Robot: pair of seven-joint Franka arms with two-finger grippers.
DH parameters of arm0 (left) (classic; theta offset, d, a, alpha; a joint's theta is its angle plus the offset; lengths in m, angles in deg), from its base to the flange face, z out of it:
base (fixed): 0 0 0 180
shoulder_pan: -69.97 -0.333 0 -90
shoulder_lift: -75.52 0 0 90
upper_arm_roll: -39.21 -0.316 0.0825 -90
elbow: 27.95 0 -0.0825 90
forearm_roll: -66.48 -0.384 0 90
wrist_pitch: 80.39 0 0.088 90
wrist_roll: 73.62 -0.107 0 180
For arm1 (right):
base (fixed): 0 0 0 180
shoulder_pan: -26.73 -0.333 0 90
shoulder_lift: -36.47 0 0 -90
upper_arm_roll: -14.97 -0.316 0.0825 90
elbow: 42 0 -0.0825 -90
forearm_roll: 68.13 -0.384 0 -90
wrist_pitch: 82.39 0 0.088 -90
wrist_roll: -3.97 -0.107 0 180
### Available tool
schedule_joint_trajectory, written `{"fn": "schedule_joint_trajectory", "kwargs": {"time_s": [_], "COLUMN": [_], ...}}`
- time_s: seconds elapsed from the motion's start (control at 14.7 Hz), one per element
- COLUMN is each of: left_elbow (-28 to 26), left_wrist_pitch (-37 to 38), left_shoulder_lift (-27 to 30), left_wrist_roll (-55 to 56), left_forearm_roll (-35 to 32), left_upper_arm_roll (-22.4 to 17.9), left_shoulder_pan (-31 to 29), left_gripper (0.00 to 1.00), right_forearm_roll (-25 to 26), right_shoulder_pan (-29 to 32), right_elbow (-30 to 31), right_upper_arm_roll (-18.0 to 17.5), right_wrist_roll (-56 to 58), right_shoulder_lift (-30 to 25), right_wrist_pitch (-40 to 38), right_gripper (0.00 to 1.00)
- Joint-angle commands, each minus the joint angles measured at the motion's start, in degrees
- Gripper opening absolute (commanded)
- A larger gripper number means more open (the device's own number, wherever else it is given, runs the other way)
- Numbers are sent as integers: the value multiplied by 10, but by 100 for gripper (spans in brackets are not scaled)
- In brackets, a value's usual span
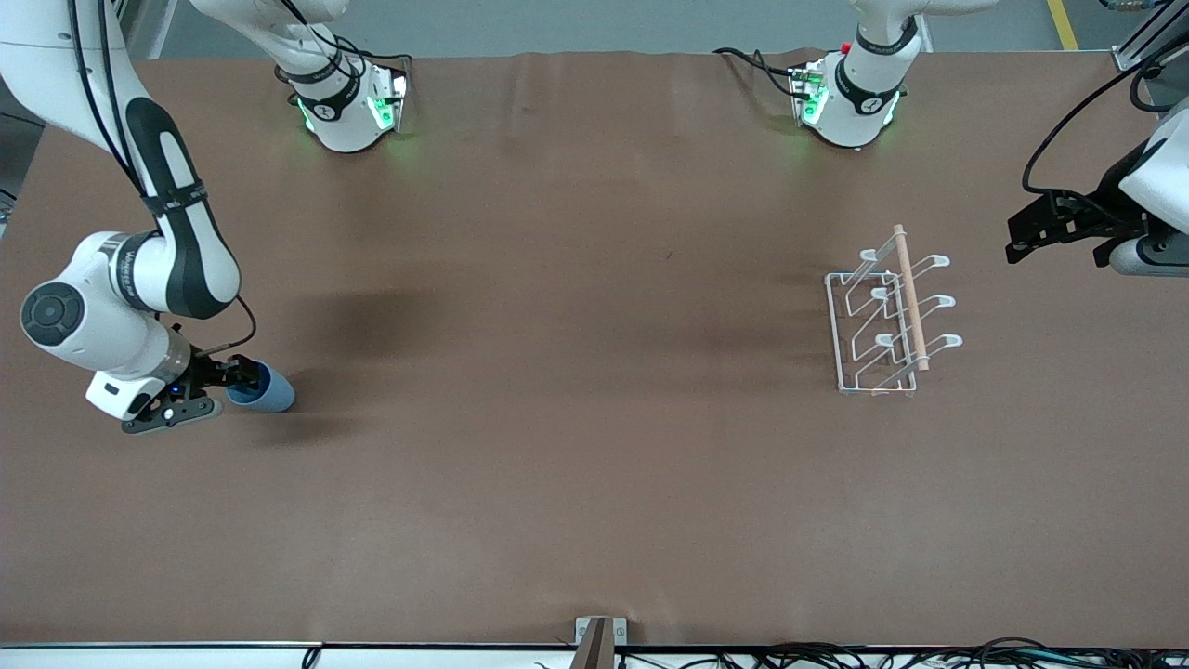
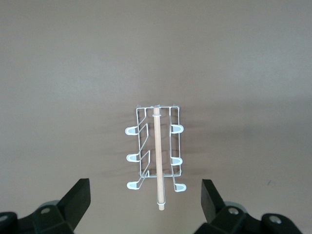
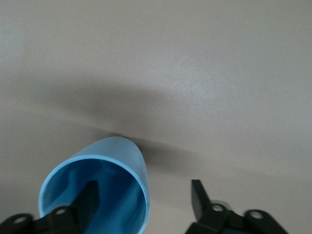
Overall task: Hang cup on cup holder
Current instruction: 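Lift the cup with the right gripper while the left gripper approaches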
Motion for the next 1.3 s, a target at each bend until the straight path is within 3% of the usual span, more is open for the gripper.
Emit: {"fn": "schedule_joint_trajectory", "kwargs": {"time_s": [0.0, 0.2, 0.27, 0.61, 0.82, 1.02, 1.23], "left_elbow": [2, 2, 2, 3, 4, 3, 6], "left_wrist_pitch": [3, 3, 3, 3, 3, 3, 3], "left_shoulder_lift": [0, 0, 0, -5, -6, -6, -7], "left_wrist_roll": [5, 5, 5, 5, 5, 5, -5], "left_forearm_roll": [-5, -5, -4, -5, -5, -5, -6], "left_upper_arm_roll": [0, 0, 0, 1, 1, 1, 2], "left_shoulder_pan": [3, 3, 3, 4, 4, 3, 5], "left_gripper": [100, 100, 100, 100, 100, 100, 100], "right_forearm_roll": [-7, -9, -10, -10, -20, -99, -213], "right_shoulder_pan": [3, 0, 0, -3, -8, -14, -40], "right_elbow": [1, -3, -12, -24, -98, -178, -210], "right_upper_arm_roll": [-3, -4, -4, -4, -5, -8, -14], "right_wrist_roll": [5, 0, 0, 1, -1, -1, -38], "right_shoulder_lift": [5, 17, 17, 14, -10, -17, -17], "right_wrist_pitch": [8, 5, -1, -20, -198, -339, -421], "right_gripper": [40, 3, 0, 0, 0, 0, 0]}}
